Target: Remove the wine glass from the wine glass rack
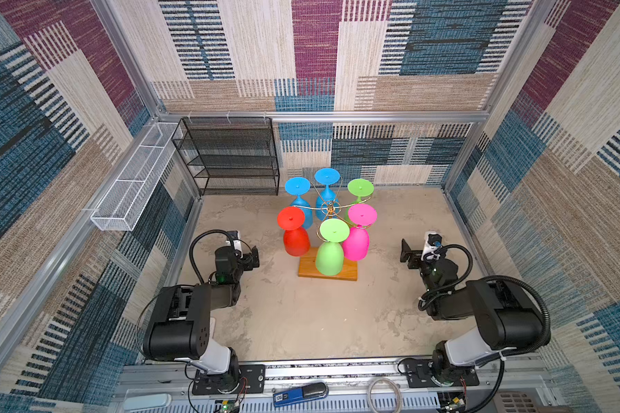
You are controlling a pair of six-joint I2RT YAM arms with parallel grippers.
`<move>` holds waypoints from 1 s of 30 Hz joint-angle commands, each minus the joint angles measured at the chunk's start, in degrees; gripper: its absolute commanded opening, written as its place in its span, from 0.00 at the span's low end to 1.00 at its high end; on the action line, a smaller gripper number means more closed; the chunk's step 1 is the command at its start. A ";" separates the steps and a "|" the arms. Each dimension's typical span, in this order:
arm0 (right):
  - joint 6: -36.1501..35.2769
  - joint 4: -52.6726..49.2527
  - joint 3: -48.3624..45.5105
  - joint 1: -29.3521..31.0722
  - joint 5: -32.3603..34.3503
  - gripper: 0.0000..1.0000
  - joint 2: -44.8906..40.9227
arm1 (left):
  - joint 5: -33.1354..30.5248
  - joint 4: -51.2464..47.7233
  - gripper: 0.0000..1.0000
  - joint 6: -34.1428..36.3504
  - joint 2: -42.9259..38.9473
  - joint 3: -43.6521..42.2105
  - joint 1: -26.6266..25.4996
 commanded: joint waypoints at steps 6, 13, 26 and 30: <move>-0.02 2.65 -0.30 0.03 -0.37 0.99 -0.18 | 0.24 1.71 0.99 1.37 0.08 0.36 0.08; -0.06 2.65 -0.22 0.00 -0.42 0.99 -0.08 | 0.32 1.62 0.99 1.32 0.08 0.41 0.12; -0.06 2.65 -0.26 -0.01 -0.46 0.99 -0.13 | 0.73 1.61 0.99 1.32 0.05 0.41 0.37; -0.02 2.81 -0.35 0.01 -0.39 0.99 -0.21 | -0.28 2.96 0.93 0.94 -0.18 -0.50 0.36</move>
